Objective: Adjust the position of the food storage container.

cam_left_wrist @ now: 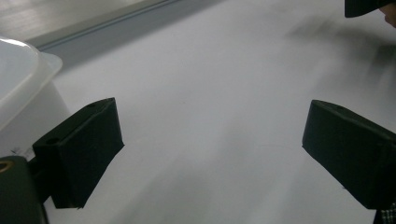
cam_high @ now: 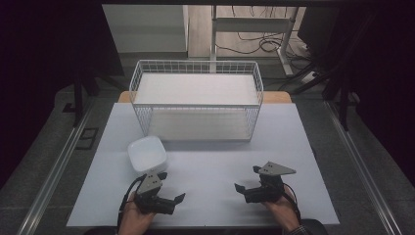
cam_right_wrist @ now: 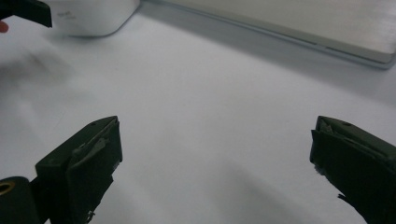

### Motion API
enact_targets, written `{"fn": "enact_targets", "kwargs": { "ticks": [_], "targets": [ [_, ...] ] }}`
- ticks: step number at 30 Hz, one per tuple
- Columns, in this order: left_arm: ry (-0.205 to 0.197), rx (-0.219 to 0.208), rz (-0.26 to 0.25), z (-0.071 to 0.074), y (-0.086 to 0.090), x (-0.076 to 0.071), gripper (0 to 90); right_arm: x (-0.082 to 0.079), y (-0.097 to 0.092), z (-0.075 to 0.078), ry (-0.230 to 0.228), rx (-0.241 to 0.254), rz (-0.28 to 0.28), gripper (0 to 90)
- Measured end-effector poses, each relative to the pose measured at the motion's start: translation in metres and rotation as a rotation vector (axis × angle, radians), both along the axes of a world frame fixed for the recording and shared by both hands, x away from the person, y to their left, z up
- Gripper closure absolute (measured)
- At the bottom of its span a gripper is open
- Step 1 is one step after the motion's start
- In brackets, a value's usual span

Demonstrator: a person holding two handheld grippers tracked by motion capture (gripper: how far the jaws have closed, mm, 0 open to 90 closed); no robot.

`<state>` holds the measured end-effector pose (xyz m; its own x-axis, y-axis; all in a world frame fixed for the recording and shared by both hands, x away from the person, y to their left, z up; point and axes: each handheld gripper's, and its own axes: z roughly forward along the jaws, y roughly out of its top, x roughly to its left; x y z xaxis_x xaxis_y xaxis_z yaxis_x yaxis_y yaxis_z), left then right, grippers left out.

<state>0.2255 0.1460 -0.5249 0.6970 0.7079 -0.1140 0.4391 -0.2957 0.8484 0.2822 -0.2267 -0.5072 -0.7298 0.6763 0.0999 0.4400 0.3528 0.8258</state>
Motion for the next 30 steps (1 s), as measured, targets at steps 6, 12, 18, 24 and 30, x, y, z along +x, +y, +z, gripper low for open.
{"fn": "enact_targets", "kwargs": {
  "ticks": [6,12,18,24,30],
  "targets": [
    [-0.008,-0.008,-0.007,0.002,0.001,0.002,4.3,-0.001,0.001,0.001,-0.016,-0.005,0.010,2.0],
    [-0.006,0.006,0.000,0.003,0.003,0.002,2.8,0.001,0.001,0.000,-0.001,-0.015,0.010,2.0],
    [0.009,-0.015,-0.011,0.009,0.003,0.002,2.4,-0.001,0.003,0.001,-0.015,-0.019,0.013,2.1],
    [0.003,-0.002,0.009,0.018,0.007,0.005,8.2,-0.001,0.003,0.001,-0.016,-0.025,0.017,2.0],
    [-0.017,0.011,0.026,0.027,0.017,0.010,26.7,-0.001,0.005,0.000,-0.018,-0.032,0.024,2.2]
  ]
}}
